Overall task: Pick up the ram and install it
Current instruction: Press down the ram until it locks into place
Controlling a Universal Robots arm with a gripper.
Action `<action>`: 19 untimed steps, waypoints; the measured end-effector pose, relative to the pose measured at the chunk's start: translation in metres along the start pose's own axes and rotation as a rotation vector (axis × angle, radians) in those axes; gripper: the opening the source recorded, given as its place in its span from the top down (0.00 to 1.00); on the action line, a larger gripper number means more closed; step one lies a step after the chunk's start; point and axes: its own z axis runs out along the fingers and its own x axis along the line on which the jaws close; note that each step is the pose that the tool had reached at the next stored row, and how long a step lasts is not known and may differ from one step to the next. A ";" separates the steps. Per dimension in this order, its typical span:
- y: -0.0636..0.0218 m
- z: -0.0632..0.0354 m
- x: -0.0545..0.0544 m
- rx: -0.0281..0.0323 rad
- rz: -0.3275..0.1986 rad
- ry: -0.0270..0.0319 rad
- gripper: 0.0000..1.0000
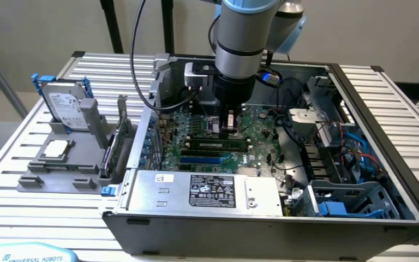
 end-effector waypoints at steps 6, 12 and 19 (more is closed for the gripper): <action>0.0000 0.0000 0.000 0.0000 0.000 0.0000 0.89; 0.0014 0.0013 0.000 0.0001 0.000 0.0001 0.89; 0.0036 0.0116 0.000 0.0011 0.000 0.0000 0.89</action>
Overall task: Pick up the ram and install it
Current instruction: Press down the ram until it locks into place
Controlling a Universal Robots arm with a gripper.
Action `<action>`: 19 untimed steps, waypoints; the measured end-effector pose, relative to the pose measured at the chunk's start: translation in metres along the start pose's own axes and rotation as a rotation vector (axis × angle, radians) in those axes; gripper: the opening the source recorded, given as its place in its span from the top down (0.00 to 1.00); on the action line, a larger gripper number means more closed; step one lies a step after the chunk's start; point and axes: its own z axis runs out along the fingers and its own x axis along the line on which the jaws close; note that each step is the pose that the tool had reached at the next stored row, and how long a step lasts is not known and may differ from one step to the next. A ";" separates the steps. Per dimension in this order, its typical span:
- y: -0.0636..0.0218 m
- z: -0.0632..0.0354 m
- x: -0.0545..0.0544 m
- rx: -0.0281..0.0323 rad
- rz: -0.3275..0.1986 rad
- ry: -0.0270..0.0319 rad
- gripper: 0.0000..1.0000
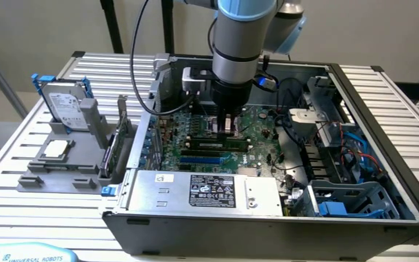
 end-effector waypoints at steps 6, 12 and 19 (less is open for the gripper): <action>0.0001 0.0089 0.000 0.0003 0.000 0.0011 0.89; 0.0006 -0.0016 0.000 0.0012 0.000 -0.0037 0.89; 0.0008 -0.0102 0.000 0.0010 0.000 -0.0047 0.89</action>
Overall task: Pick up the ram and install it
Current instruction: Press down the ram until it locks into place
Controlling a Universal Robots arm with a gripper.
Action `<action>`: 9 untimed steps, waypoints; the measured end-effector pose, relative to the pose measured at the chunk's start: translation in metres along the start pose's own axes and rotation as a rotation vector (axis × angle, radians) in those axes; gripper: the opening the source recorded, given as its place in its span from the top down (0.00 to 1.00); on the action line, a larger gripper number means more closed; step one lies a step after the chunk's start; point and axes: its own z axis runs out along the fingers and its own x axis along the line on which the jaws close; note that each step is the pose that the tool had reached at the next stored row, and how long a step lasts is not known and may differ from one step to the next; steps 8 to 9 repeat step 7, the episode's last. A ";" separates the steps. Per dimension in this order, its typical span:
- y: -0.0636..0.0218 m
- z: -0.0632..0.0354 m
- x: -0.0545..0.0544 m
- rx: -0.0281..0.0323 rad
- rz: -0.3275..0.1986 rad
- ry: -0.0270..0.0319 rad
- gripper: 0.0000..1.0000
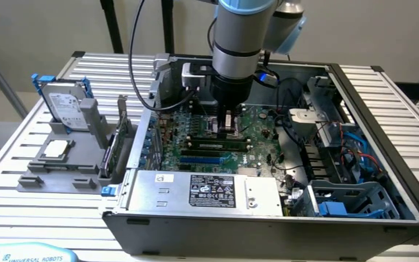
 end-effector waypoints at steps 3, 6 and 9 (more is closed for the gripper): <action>0.0000 0.0000 0.000 -0.0001 0.000 -0.0001 0.89; 0.0000 0.0000 0.000 -0.0001 0.000 -0.0002 0.89; 0.0001 -0.0001 0.000 -0.0001 0.000 -0.0002 0.89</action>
